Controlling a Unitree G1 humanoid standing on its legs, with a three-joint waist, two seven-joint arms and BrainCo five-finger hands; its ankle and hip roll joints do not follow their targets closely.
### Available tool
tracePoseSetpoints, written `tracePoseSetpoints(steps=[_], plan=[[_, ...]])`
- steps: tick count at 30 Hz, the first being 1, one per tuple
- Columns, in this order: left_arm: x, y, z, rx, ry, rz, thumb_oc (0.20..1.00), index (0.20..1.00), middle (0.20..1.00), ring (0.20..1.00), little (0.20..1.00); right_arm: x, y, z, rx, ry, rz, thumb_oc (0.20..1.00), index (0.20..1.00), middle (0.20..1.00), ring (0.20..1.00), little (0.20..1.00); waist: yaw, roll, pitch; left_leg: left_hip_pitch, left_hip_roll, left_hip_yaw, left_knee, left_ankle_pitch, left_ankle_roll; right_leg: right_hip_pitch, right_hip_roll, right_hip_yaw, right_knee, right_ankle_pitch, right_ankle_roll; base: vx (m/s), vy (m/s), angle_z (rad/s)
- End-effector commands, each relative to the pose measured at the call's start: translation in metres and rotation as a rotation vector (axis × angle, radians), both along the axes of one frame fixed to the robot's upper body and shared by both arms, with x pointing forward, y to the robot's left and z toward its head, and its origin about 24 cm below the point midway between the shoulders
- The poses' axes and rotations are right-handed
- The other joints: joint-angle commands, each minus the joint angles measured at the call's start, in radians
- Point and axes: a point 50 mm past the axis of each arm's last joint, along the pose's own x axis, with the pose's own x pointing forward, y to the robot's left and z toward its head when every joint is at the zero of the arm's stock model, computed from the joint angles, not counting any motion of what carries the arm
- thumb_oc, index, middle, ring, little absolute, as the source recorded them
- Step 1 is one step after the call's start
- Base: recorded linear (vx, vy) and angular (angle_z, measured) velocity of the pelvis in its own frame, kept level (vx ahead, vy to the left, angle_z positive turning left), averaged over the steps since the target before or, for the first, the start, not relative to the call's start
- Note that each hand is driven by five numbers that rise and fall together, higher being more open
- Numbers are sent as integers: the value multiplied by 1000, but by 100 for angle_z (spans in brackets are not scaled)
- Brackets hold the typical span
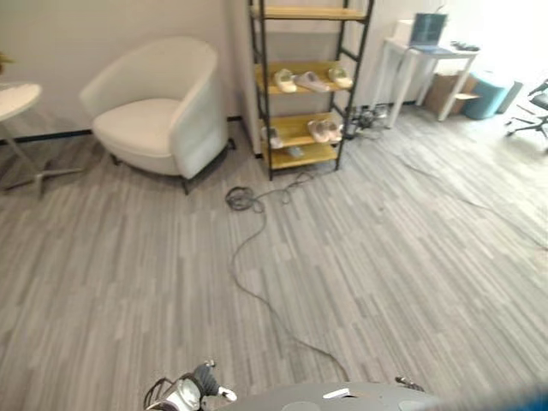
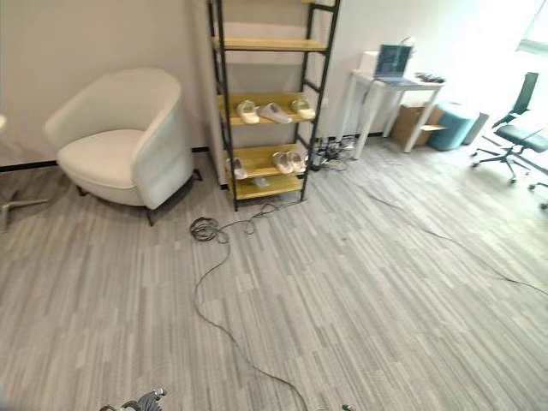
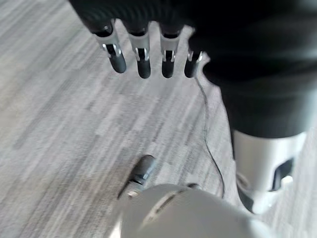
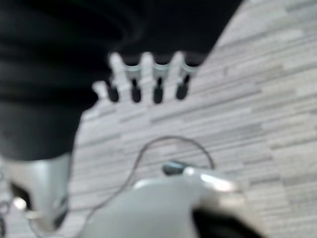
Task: Arrange the slippers neatly on the shoe rack.
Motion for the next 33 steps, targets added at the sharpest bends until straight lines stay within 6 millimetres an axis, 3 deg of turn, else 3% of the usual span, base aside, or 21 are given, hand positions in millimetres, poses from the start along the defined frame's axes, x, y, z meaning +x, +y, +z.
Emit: tracePoseSetpoints(steps=[1,2,4,5,7,8,11,12,14,16,17,18,20,21,22,24,25,27,29,30,33], plan=[[24,43,20,72,-77,34,1000,1000,1000,1000,1000,-7,-68,14,-149,13,-126,1000,1000,1000,1000,1000,1,55,123,-301,121,-50,502,92,-20,31,-19,14,87,-127,14,-279,-128,-110],[24,64,29,117,-92,49,1000,1000,1000,1000,1000,-5,-75,17,-167,11,-130,1000,1000,1000,1000,1000,10,63,146,-341,115,-75,589,108,-15,17,-11,22,113,-139,0,-194,-100,10],[33,92,46,159,-114,60,1000,1000,1000,1000,1000,4,-86,22,-184,-12,-128,1000,1000,1000,1000,1000,24,70,176,-401,50,-140,627,71,13,3,-5,43,146,-149,4,53,-56,78],[37,99,52,165,-124,70,1000,1000,1000,1000,1000,8,-86,22,-180,-25,-117,1000,1000,1000,1000,1000,41,72,182,-424,8,-152,594,35,27,11,-1,57,141,-152,11,183,-26,-49],[36,117,63,196,-123,78,1000,1000,1000,1000,1000,12,-90,24,-183,-44,-124,1000,1000,1000,1000,1000,69,86,186,-450,-35,-131,475,23,41,34,17,80,122,-165,22,261,24,-109],[37,122,68,204,-124,72,1000,1000,1000,1000,1000,14,-89,25,-182,-52,-118,1000,1000,1000,1000,1000,81,92,182,-458,-45,-123,426,45,40,39,25,89,121,-168,23,297,47,-54],[41,132,77,214,-154,77,1000,1000,1000,1000,1000,26,-84,25,-172,-95,-102,1000,1000,1000,1000,1000,139,134,177,-500,-86,-92,206,177,27,97,103,153,110,-201,13,291,25,-39],[41,132,77,214,-154,77,1000,1000,1000,1000,1000,26,-84,25,-172,-95,-102,1000,1000,1000,1000,1000,139,133,178,-498,-87,-91,205,177,27,98,102,154,110,-201,13,253,17,-80],[41,136,81,214,-171,100,1000,1000,1000,1000,1000,36,-76,25,-157,-121,-70,1000,1000,1000,1000,1000,182,140,170,-526,-119,-97,95,209,25,157,143,222,94,-227,2,372,36,-82],[45,136,81,208,-188,114,1000,1000,1000,1000,1000,40,-69,23,-145,-122,-31,1000,1000,1000,1000,1000,210,130,158,-542,-126,-78,66,219,32,210,148,263,78,-243,0,415,51,-89],[45,136,81,212,-183,127,1000,1000,1000,1000,1000,31,-50,16,-109,-81,57,1000,1000,1000,1000,1000,218,104,115,-506,-126,-61,41,232,74,240,138,272,73,-245,4,290,41,-69],[45,136,81,212,-183,127,1000,1000,1000,1000,1000,31,-50,16,-109,-81,57,1000,1000,1000,1000,1000,218,104,115,-506,-126,-61,40,232,74,240,138,272,73,-245,4,560,90,-53],[56,135,85,222,-225,116,1000,1000,1000,1000,1000,29,-32,11,-82,-55,178,1000,1000,1000,1000,1000,228,44,70,-491,-138,-66,100,198,100,256,116,278,99,-236,33,472,77,-38],[57,134,85,223,-236,122,1000,1000,1000,1000,1000,30,-25,10,-64,-55,195,1000,1000,1000,1000,1000,233,17,60,-484,-151,-59,122,171,107,259,101,280,132,-206,55,435,74,-30],[56,132,83,221,-244,136,1000,1000,1000,1000,1000,33,-19,9,-46,-59,207,1000,1000,1000,1000,1000,247,-10,50,-475,-154,-50,145,136,119,259,90,283,186,-150,102,455,81,-34],[59,125,79,205,-263,150,1000,1000,1000,1000,1000,41,-11,10,-24,-82,211,1000,1000,1000,1000,1000,249,-23,52,-443,-150,-47,175,91,128,202,87,238,337,-41,215,361,57,-70],[60,121,76,195,-269,168,1000,1000,1000,1000,1000,45,-11,11,-21,-90,199,1000,1000,1000,1000,1000,245,-11,57,-409,-134,-49,186,68,128,153,84,179,439,48,264,317,40,-61],[58,113,69,184,-260,192,1000,1000,1000,1000,1000,48,-13,12,-23,-96,188,1000,1000,1000,1000,1000,212,27,77,-346,-112,-58,203,34,136,73,64,39,628,107,264,315,115,-44],[50,108,62,176,-231,219,1000,1000,1000,1000,1000,48,-14,12,-26,-98,202,1000,1000,1000,1000,1000,179,78,91,-272,-97,-59,178,19,151,-22,26,-28,750,102,264,263,280,-24],[47,105,58,165,-223,236,1000,1000,1000,1000,1000,47,-13,12,-29,-101,206,1000,1000,1000,1000,1000,157,92,100,-225,-111,-63,157,3,158,-59,-16,-45,742,78,264,315,298,-39],[42,92,48,127,-200,249,1000,1000,1000,1000,1000,51,-21,14,-32,-129,114,1000,1000,1000,1000,1000,97,122,122,-144,-119,-85,144,-35,141,-145,-106,-80,623,-48,179,331,158,-20]])
